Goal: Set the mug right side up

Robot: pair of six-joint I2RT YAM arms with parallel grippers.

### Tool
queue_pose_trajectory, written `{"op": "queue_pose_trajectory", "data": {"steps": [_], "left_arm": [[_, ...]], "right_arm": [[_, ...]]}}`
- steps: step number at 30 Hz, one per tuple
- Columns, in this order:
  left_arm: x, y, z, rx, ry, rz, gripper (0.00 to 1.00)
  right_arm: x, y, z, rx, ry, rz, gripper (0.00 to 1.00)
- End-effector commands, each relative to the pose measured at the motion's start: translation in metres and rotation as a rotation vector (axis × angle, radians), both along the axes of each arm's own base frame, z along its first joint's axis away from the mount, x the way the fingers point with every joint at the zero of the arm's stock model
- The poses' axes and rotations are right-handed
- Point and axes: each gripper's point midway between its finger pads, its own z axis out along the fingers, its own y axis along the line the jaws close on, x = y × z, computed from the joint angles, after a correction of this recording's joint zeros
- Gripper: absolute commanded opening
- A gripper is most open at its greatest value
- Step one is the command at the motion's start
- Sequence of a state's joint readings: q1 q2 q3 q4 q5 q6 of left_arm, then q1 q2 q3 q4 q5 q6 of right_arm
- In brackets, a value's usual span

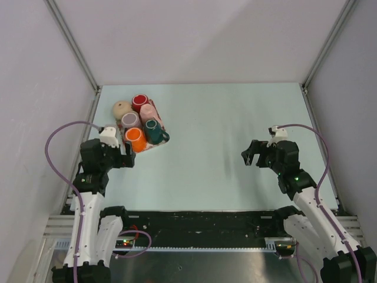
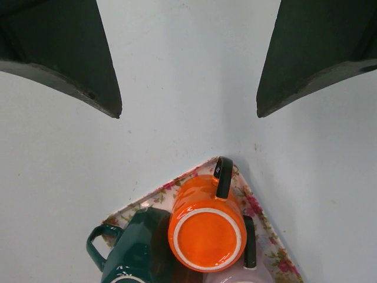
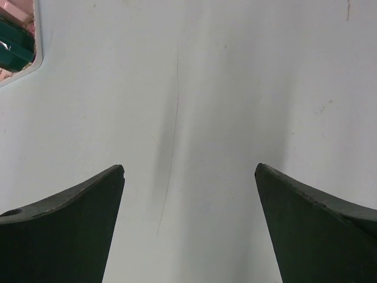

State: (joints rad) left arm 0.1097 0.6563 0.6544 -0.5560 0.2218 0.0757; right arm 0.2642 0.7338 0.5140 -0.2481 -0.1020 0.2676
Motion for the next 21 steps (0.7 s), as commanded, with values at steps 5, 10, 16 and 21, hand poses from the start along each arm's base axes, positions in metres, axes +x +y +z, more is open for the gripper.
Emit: {"op": "queue_pose_trajectory", "data": {"steps": [5, 10, 16, 21], "left_arm": [[-0.001, -0.053, 0.053, 0.068, -0.121, -0.484, 1.00], [0.013, -0.081, 0.061, 0.359, -0.027, -0.784, 0.98], [0.046, -0.116, 0.043, 0.914, 0.029, -1.128, 0.90], [0.087, -0.153, 0.028, 1.049, 0.025, -1.328, 0.80]], "right_arm": [[0.001, 0.015, 0.016, 0.049, -0.053, 0.081, 0.98], [0.000, 0.023, 0.024, 0.069, -0.061, 0.131, 0.98], [0.006, 0.026, 0.023, 0.063, -0.046, 0.154, 0.98], [0.011, 0.030, 0.012, 0.062, 0.009, 0.162, 0.98]]}}
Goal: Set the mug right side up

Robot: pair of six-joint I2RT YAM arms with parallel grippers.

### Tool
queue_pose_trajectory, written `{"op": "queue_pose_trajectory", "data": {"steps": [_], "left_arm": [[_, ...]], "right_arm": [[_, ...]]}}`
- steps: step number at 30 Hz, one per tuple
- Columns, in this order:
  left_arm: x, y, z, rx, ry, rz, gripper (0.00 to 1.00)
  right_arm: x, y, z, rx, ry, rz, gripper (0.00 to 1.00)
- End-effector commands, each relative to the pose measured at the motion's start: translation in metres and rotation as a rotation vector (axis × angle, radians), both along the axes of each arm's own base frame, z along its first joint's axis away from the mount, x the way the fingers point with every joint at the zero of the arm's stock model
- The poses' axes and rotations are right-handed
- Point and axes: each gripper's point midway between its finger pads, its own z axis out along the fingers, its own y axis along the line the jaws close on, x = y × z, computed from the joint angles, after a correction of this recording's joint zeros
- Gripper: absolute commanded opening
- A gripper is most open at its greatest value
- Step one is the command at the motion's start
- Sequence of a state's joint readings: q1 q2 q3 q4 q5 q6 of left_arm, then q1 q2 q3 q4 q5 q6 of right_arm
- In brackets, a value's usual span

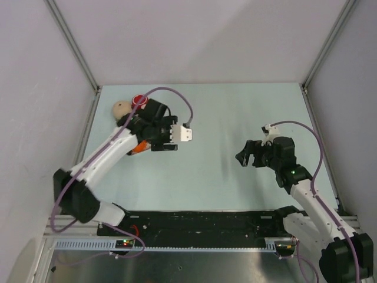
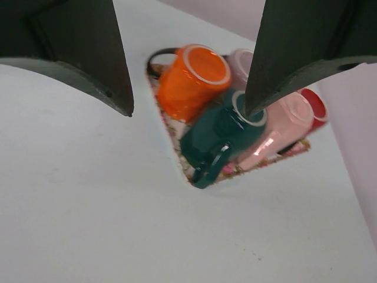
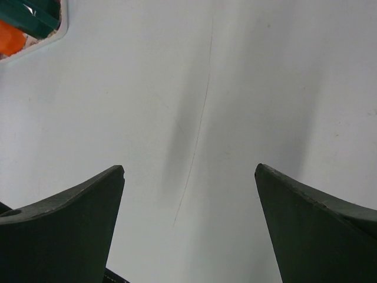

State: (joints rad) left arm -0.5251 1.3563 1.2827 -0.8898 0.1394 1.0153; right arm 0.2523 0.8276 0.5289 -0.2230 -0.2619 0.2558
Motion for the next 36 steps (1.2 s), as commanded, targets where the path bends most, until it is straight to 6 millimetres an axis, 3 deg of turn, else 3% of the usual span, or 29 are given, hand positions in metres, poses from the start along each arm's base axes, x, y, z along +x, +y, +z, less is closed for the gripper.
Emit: {"op": "queue_pose_trajectory", "data": {"steps": [1, 6, 10, 16, 22, 28, 31, 33, 36], "left_arm": [[0.042, -0.005, -0.006, 0.251, -0.091, -0.221, 0.79], [0.087, -0.018, -0.036, 0.367, -0.046, -0.220, 0.78], [0.087, -0.010, -0.070, 0.475, 0.028, -0.291, 0.82], [0.099, -0.014, -0.095, 0.519, 0.080, -0.297, 0.78], [0.110, -0.007, -0.116, 0.601, 0.110, -0.275, 0.53], [0.103, 0.005, -0.129, 0.670, 0.146, -0.294, 0.47], [0.105, 0.008, -0.130, 0.683, 0.148, -0.271, 0.30], [0.106, 0.006, -0.126, 0.674, 0.140, -0.254, 0.10], [0.112, -0.002, -0.109, 0.617, 0.103, -0.213, 0.02]], "right_arm": [[0.014, 0.006, 0.019, 0.016, -0.048, 0.027, 0.98], [0.015, 0.005, 0.009, -0.008, -0.001, 0.028, 0.98], [0.015, -0.001, 0.004, -0.041, 0.022, 0.014, 0.98], [0.014, -0.004, -0.003, -0.063, 0.042, 0.008, 0.98], [0.016, -0.006, -0.004, -0.072, 0.040, 0.005, 0.98], [0.018, -0.009, -0.003, -0.069, 0.035, -0.007, 0.98], [0.018, -0.011, -0.003, -0.067, 0.036, -0.012, 0.98], [0.019, -0.011, -0.002, -0.065, 0.033, -0.014, 0.98], [0.019, -0.011, 0.001, -0.061, 0.025, -0.017, 0.98]]}}
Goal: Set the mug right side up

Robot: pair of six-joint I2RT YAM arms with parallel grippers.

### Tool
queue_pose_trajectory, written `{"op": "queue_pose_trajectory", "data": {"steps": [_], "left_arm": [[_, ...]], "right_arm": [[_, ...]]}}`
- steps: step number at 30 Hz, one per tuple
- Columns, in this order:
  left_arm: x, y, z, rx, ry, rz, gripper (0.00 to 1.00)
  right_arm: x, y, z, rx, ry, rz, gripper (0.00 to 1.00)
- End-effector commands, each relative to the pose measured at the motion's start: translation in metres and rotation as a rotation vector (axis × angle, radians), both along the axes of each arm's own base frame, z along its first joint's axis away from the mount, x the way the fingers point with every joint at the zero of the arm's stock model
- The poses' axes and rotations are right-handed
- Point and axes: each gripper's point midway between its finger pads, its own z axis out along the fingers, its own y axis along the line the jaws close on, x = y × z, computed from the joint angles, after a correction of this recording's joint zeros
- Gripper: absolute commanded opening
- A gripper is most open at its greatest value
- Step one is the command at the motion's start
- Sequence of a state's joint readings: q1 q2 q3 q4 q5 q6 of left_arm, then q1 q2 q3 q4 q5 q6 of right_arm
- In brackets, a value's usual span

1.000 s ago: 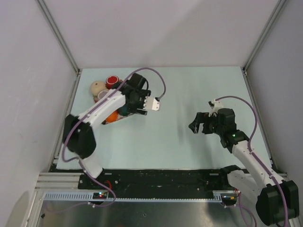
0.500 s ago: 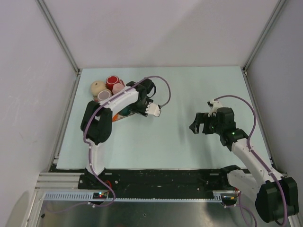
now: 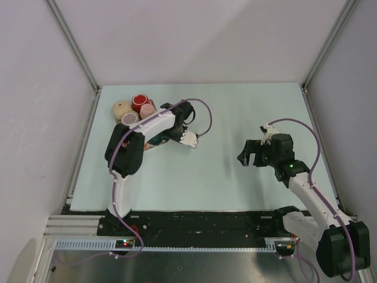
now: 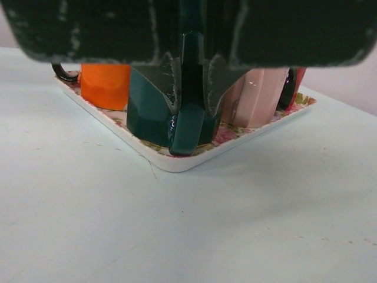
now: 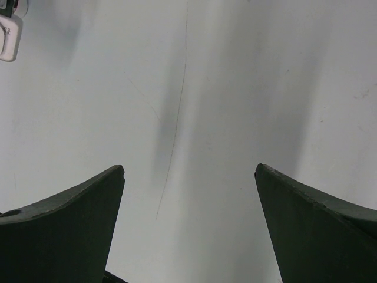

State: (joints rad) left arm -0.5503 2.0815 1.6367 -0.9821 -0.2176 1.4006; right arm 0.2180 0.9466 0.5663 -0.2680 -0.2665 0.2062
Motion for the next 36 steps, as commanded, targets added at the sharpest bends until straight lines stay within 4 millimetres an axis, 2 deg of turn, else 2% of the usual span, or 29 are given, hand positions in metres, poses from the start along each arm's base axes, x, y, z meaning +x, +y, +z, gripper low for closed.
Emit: {"op": "queue_pose_trajectory", "data": {"steps": [1, 3, 6, 10, 12, 17, 22, 26, 29, 33, 36], "left_arm": [[0.010, -0.011, 0.034, -0.063, -0.077, 0.046, 0.01], [0.014, -0.021, 0.055, -0.130, -0.120, 0.075, 0.00], [0.021, -0.035, 0.097, -0.261, -0.201, 0.136, 0.00], [0.024, -0.056, 0.160, -0.497, -0.290, 0.284, 0.00], [0.019, -0.065, 0.189, -0.631, -0.305, 0.375, 0.00], [-0.019, -0.097, 0.250, -0.988, -0.176, 0.553, 0.00], [-0.072, -0.130, 0.306, -1.266, 0.103, 0.607, 0.00], [-0.098, -0.141, 0.334, -1.357, 0.239, 0.591, 0.00], [-0.110, -0.145, 0.341, -1.377, 0.297, 0.575, 0.00], [-0.121, -0.149, 0.346, -1.387, 0.347, 0.550, 0.00], [-0.128, -0.151, 0.353, -1.400, 0.374, 0.524, 0.00]], "right_arm": [[0.013, -0.001, 0.026, 0.005, -0.079, -0.010, 0.98], [0.013, 0.001, 0.032, 0.017, -0.086, -0.006, 0.98], [0.014, 0.008, 0.046, 0.056, -0.096, 0.015, 0.98], [0.015, 0.025, 0.078, 0.153, -0.122, 0.066, 0.99], [0.016, 0.036, 0.098, 0.224, -0.139, 0.093, 0.99], [0.012, 0.072, 0.150, 0.398, -0.207, 0.201, 0.99], [-0.002, 0.118, 0.210, 0.574, -0.305, 0.375, 0.99], [-0.008, 0.145, 0.233, 0.642, -0.311, 0.468, 1.00], [-0.010, 0.156, 0.243, 0.667, -0.316, 0.502, 0.99], [-0.011, 0.168, 0.244, 0.688, -0.305, 0.528, 0.97], [-0.015, 0.182, 0.237, 0.707, -0.265, 0.560, 0.93]]}}
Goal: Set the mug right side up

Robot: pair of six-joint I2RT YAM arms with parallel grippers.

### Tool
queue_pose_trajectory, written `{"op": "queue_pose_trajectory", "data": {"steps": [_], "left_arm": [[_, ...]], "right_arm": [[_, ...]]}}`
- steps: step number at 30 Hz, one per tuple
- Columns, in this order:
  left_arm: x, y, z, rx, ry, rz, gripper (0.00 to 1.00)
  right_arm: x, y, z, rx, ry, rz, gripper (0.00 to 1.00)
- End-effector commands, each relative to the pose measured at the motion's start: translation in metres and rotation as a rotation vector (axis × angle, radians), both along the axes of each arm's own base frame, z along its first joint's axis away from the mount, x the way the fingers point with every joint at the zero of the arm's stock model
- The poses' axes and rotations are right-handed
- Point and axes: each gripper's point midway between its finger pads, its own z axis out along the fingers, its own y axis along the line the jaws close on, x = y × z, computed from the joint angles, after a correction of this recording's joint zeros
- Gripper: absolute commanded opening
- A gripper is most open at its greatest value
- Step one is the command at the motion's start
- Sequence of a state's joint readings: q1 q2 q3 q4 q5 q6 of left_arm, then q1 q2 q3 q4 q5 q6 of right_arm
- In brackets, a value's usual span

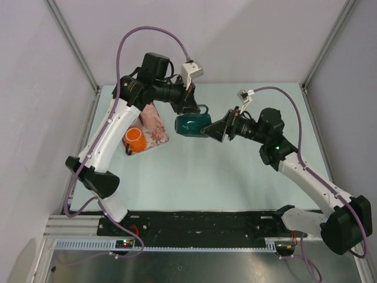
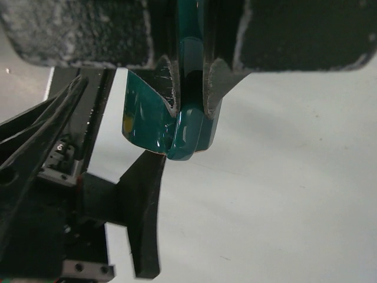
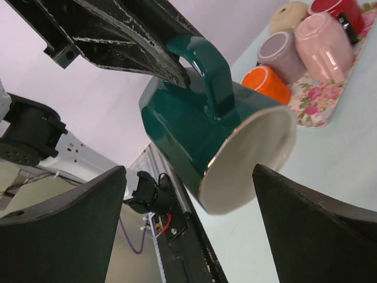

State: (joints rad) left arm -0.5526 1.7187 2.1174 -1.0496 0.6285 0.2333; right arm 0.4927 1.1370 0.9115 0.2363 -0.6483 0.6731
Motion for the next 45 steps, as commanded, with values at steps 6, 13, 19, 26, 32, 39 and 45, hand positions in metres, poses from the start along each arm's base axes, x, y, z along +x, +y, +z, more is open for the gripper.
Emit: {"op": "queue_pose_trajectory", "data": {"steps": [6, 13, 19, 26, 32, 39, 45], "left_arm": [[-0.031, -0.011, 0.058, -0.169, -0.034, -0.089, 0.00], [-0.001, 0.008, 0.032, -0.080, -0.047, 0.048, 0.84], [0.046, 0.065, 0.004, 0.048, -0.074, 0.292, 0.99], [0.073, 0.155, -0.059, 0.354, -0.109, 0.538, 1.00], [0.065, 0.223, -0.128, 0.489, 0.071, 0.710, 0.99], [0.046, 0.274, -0.193, 0.580, 0.169, 0.831, 0.89], [0.035, 0.299, -0.232, 0.661, 0.198, 0.881, 0.68]], "right_arm": [[-0.025, 0.035, 0.033, 0.132, -0.026, 0.210, 0.60], [0.010, -0.005, -0.006, -0.031, 0.088, -0.071, 0.01], [0.046, -0.129, -0.101, -0.467, 0.318, -0.589, 0.00], [0.032, -0.238, -0.181, -0.905, 0.566, -0.817, 0.00], [0.029, -0.269, -0.219, -1.074, 0.691, -0.839, 0.00], [0.037, -0.277, -0.245, -1.100, 0.766, -0.819, 0.00], [0.041, -0.273, -0.244, -1.065, 0.770, -0.801, 0.26]]}}
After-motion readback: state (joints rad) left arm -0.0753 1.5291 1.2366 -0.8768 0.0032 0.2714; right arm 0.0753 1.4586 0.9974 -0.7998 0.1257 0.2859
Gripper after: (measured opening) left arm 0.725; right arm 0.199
